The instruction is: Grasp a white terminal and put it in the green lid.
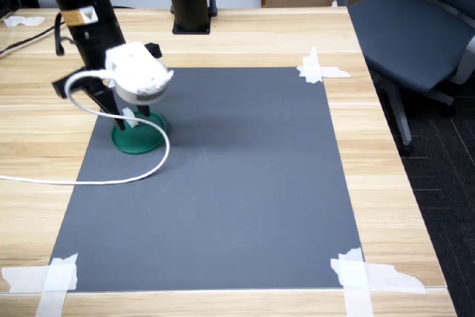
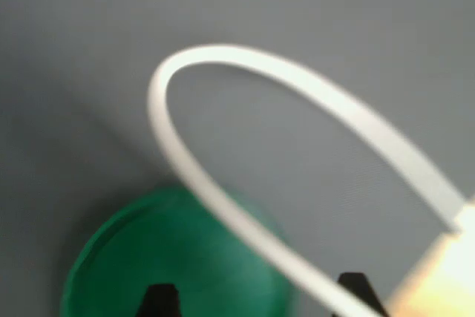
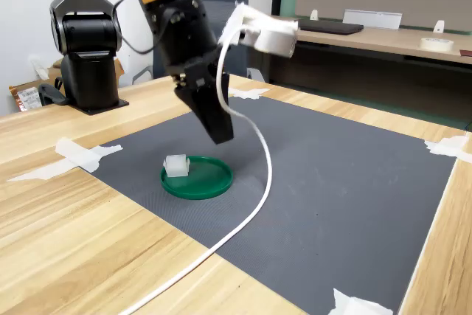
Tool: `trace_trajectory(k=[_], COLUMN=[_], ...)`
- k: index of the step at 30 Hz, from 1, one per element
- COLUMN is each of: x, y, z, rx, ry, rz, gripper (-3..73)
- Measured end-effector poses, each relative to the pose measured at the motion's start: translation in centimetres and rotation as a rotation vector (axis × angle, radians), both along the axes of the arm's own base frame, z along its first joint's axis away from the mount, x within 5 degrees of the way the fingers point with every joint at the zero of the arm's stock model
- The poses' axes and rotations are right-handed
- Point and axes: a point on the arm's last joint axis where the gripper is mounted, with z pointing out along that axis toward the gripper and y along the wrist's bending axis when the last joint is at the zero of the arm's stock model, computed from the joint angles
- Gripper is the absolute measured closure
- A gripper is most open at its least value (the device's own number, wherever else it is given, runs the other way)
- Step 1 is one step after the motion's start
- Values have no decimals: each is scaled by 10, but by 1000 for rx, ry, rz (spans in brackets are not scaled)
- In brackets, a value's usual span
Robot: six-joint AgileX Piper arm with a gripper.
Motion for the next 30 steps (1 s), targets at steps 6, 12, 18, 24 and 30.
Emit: trace_trajectory(k=[6, 12, 18, 24, 30], x=[-11, -29, -56, -97, -141], y=[7, 15, 15, 9, 13], z=[52, 76, 84, 81, 79], rx=[85, 146, 155, 233, 275], ry=[-267, -386, -552, -779, -922], rz=[-130, -175, -303, -592, -705], gripper=[545, 706, 720, 719, 721])
